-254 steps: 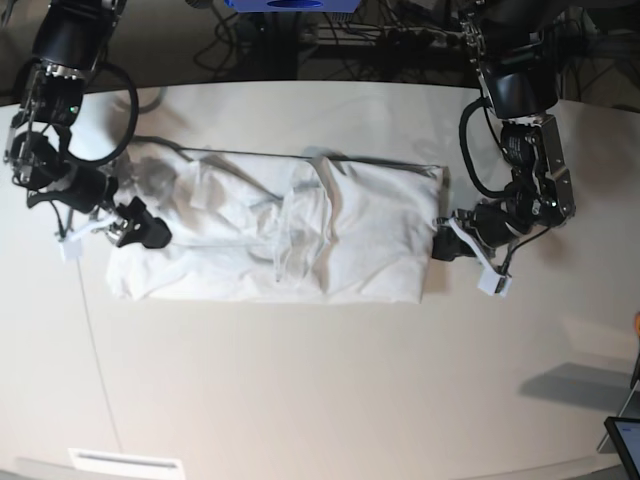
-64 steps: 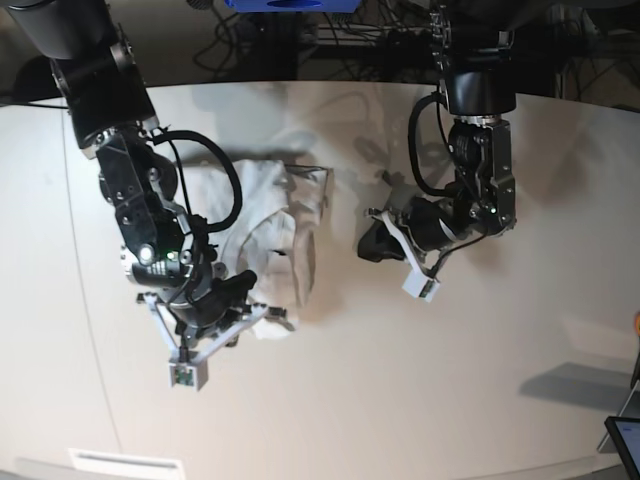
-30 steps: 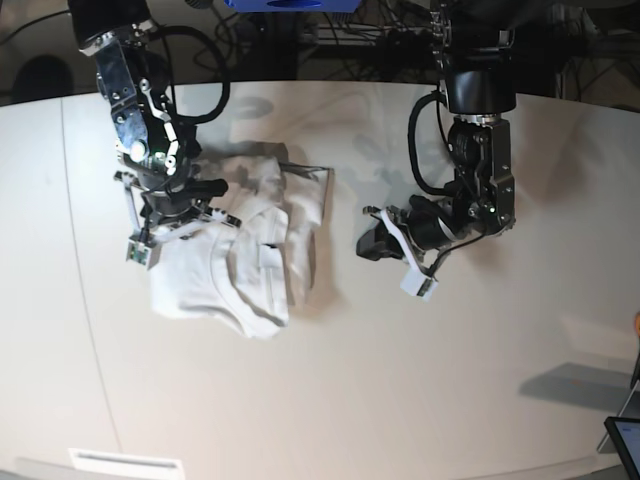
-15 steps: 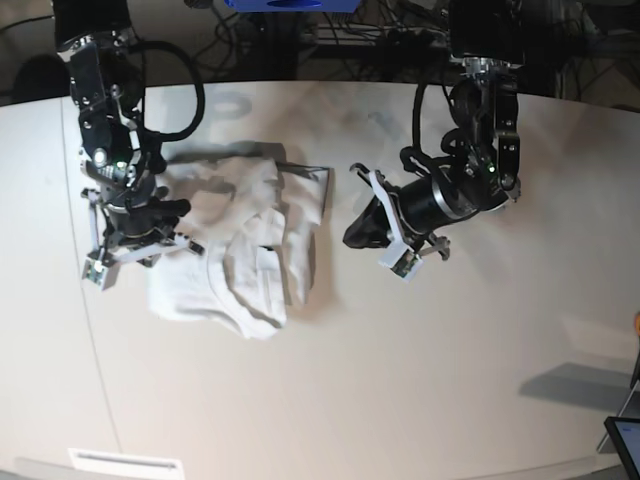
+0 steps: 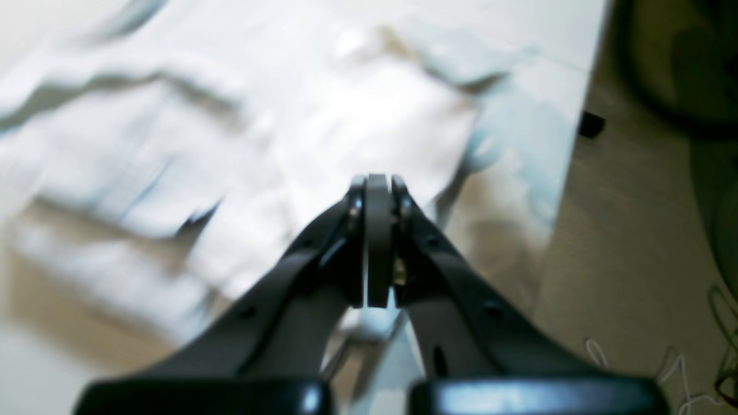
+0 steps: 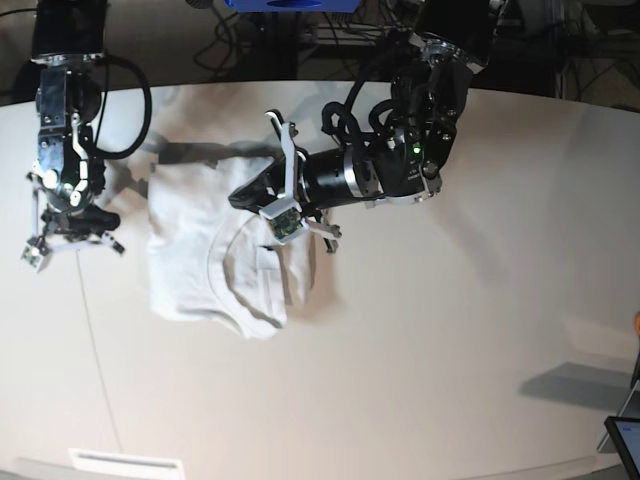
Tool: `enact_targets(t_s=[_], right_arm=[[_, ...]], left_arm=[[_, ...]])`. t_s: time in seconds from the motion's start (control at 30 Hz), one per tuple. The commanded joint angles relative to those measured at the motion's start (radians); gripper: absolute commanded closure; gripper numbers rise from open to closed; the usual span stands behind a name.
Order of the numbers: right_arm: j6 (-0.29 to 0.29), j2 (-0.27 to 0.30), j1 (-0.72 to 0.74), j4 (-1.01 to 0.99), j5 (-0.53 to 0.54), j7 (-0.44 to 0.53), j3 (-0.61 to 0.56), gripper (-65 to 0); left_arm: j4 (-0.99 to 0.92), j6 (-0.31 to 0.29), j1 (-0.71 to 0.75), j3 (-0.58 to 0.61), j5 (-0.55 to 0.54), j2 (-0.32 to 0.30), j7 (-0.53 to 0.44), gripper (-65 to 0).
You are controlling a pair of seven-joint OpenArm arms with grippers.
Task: Fold the T-shirt properly
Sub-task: 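Move the left gripper over the shirt and tuck its loose edge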
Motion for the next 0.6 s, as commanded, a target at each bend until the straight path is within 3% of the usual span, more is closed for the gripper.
enact_targets(t_s=[0.0,0.3,0.47,0.57], right_arm=[[0.0,0.011,0.001,0.014,-0.008,0.027,0.001,-3.8],[0.0,0.01,-0.028,0.014,-0.008,0.027,0.0,-3.8],[0.0,0.01,-0.036,0.014,-0.008,0.023,0.0,-3.8],[0.0,0.01,-0.036,0.014,-0.008,0.021,0.0,-3.8]], left_arm=[[0.002,-0.004,-0.011,0.005,-0.012,0.013,-0.018,0.0],[-0.188,-0.004,-0.09,0.008,-0.012,0.068,-0.021,0.0],[-0.317,-0.004,-0.108,0.005,-0.009,0.067,-0.021,0.0],[-0.337,-0.004,-0.097,0.003,0.061,0.059,-0.022,0.0]])
